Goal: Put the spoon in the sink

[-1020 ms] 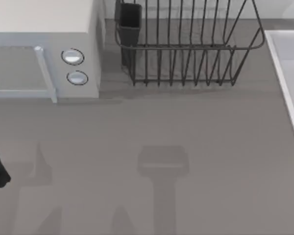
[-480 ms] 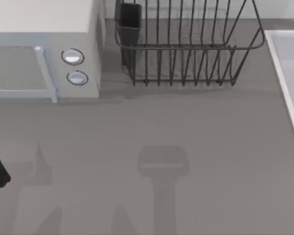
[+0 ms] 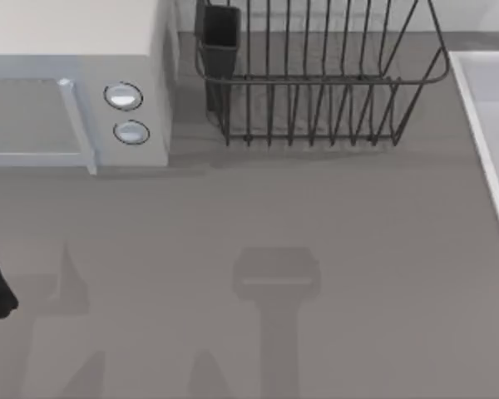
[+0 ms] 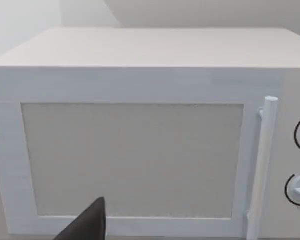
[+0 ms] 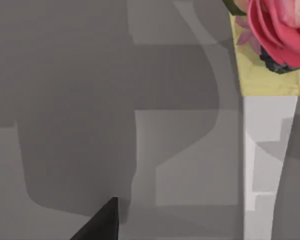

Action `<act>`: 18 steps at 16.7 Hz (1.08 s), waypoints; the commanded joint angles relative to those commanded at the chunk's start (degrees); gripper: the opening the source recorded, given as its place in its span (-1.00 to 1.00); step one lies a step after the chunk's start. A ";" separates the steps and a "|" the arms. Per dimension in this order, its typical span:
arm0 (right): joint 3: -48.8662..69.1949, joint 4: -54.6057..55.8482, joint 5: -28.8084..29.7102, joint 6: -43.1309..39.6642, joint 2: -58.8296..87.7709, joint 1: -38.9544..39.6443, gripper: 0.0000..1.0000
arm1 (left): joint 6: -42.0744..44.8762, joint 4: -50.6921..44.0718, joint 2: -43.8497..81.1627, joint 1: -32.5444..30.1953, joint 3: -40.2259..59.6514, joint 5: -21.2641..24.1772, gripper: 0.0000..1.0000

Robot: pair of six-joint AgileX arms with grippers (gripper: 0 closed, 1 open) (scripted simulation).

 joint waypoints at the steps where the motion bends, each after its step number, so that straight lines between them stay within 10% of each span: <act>1: 0.00 0.00 0.00 0.00 0.00 0.00 0.10 | 0.00 0.00 0.00 0.00 0.00 0.00 1.00; 8: 0.00 0.00 0.00 0.00 0.00 0.00 -0.96 | 0.00 0.00 0.00 0.00 0.00 0.00 1.00; 18: 2.04 -5.42 -0.78 1.25 -3.98 0.00 -1.00 | 0.00 0.00 0.00 0.00 0.00 0.00 1.00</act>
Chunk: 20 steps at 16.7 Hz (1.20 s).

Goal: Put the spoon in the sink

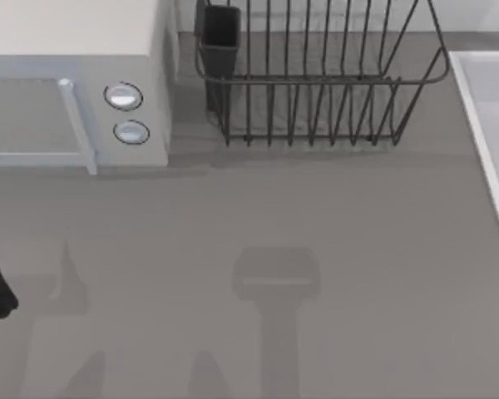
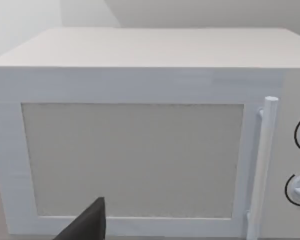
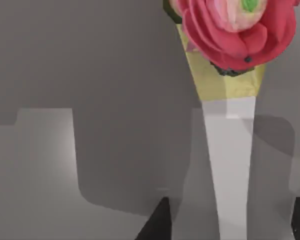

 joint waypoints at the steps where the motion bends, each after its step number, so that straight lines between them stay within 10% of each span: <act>1: 0.62 -0.76 -0.01 -0.03 -0.24 -0.11 -1.00 | 0.00 0.00 0.00 0.00 0.00 0.00 1.00; 20: 18.91 -26.58 0.02 0.39 -6.14 0.93 -1.00 | 0.00 0.00 0.00 0.00 0.00 0.00 1.00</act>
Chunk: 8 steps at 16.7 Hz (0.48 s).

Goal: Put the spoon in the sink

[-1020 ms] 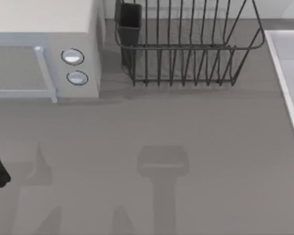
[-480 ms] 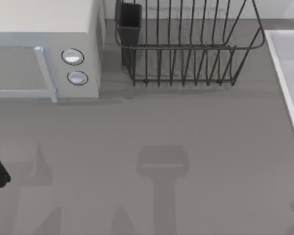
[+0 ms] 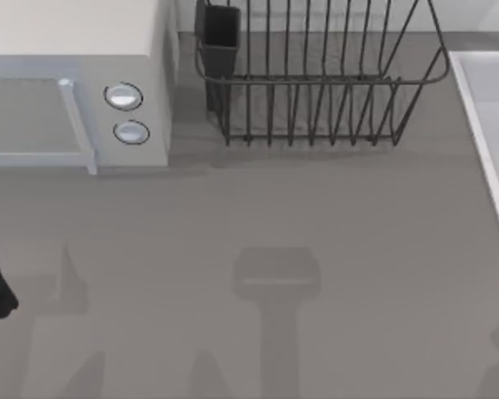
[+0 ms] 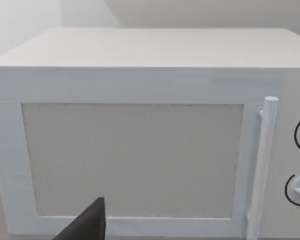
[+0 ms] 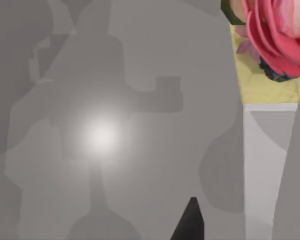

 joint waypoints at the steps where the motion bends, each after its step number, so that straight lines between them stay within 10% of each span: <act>1: 2.43 -1.02 0.03 0.45 2.11 0.71 -1.00 | 0.00 0.00 0.00 0.00 0.00 0.00 1.00; 8: 35.47 -12.47 0.32 6.90 26.07 8.78 -1.00 | 0.00 0.00 0.00 0.00 0.00 0.00 1.00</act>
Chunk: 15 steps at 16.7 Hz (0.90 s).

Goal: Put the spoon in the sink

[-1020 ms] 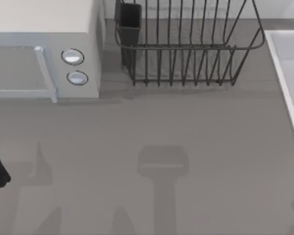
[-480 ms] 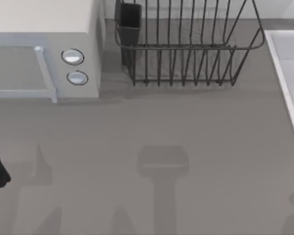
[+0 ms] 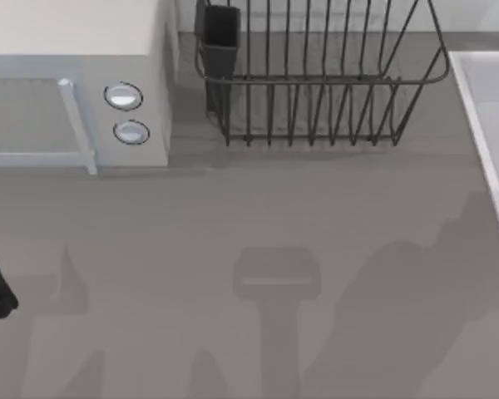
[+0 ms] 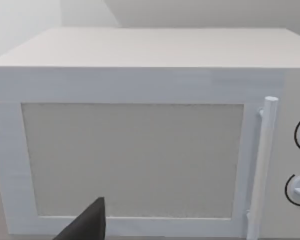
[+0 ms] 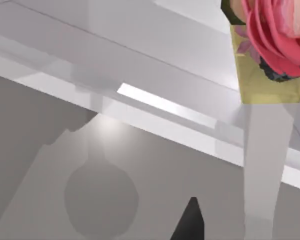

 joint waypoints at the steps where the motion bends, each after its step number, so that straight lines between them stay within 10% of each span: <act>1: 6.35 -1.95 0.03 1.38 4.13 1.37 -1.00 | 0.00 0.00 0.00 0.00 0.00 0.00 1.00; 15: 68.14 -19.44 0.55 19.81 44.17 16.64 -1.00 | 0.00 0.00 0.00 0.00 0.00 0.00 1.00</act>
